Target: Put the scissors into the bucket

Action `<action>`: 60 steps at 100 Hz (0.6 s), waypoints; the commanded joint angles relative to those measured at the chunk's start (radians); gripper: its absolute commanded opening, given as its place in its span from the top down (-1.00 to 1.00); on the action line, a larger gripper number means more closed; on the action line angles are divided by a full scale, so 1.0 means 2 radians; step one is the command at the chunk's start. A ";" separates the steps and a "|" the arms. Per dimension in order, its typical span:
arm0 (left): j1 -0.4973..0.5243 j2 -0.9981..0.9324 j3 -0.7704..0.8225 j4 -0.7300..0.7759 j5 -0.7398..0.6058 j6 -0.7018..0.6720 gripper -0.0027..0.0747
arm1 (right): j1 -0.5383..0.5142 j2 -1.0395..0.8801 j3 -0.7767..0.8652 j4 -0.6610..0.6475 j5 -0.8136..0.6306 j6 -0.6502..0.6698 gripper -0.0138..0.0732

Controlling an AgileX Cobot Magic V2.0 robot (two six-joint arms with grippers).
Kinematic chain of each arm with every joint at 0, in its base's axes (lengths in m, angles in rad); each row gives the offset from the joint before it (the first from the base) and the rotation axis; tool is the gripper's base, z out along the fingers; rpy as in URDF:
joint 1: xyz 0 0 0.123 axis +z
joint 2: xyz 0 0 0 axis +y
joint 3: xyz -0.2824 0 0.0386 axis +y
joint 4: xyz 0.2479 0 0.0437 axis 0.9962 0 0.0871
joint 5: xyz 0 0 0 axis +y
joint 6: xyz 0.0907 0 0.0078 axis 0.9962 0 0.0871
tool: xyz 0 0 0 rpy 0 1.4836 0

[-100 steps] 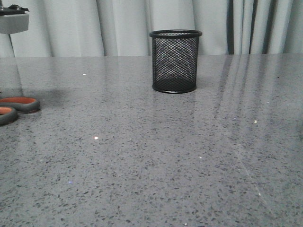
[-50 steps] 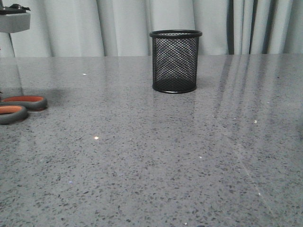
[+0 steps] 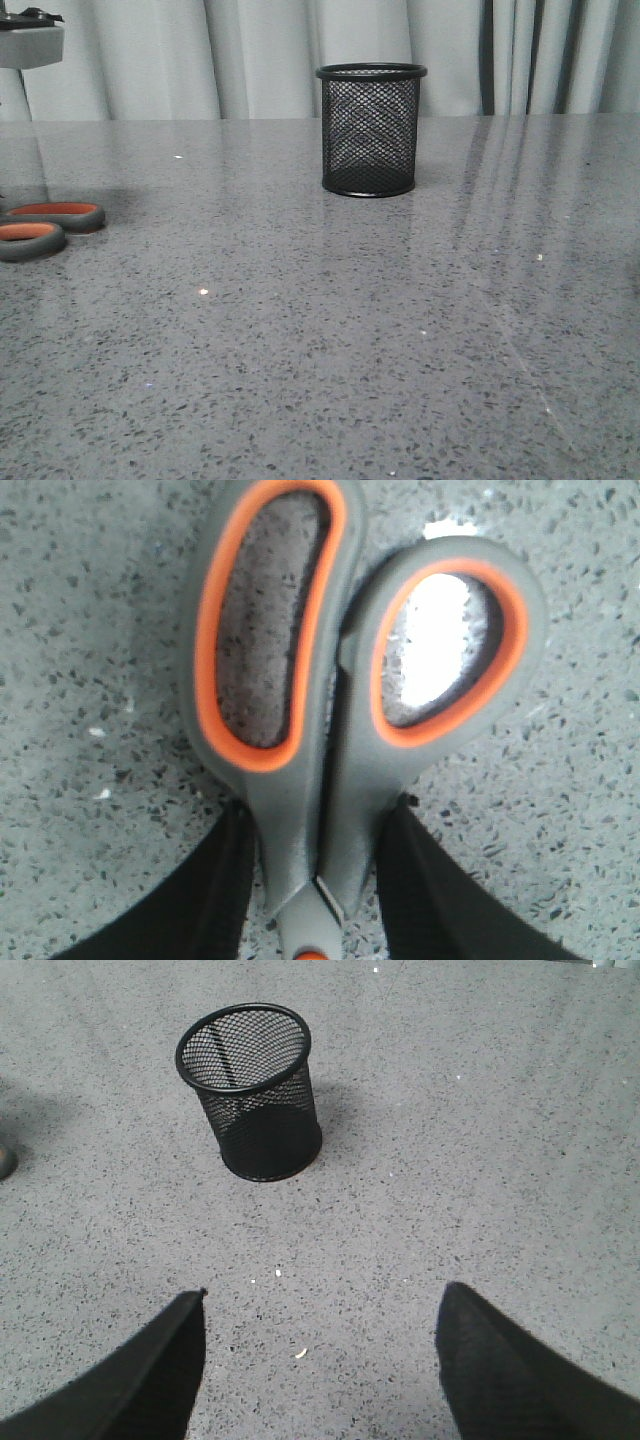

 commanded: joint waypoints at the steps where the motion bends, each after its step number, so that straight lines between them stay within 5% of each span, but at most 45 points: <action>1: 0.000 -0.010 -0.007 -0.012 0.015 0.000 0.53 | 0.001 0.003 -0.017 0.000 -0.029 -0.005 -0.34; 13: 0.000 -0.010 -0.007 -0.012 0.015 0.000 0.55 | 0.001 0.003 -0.017 0.000 -0.029 -0.005 -0.34; 37: 0.000 -0.010 -0.007 -0.012 0.015 0.000 0.94 | 0.001 0.003 -0.017 0.000 -0.029 -0.005 -0.34; 60: 0.000 -0.012 -0.015 -0.013 0.020 0.000 0.95 | 0.001 0.003 -0.017 0.000 -0.029 -0.005 -0.34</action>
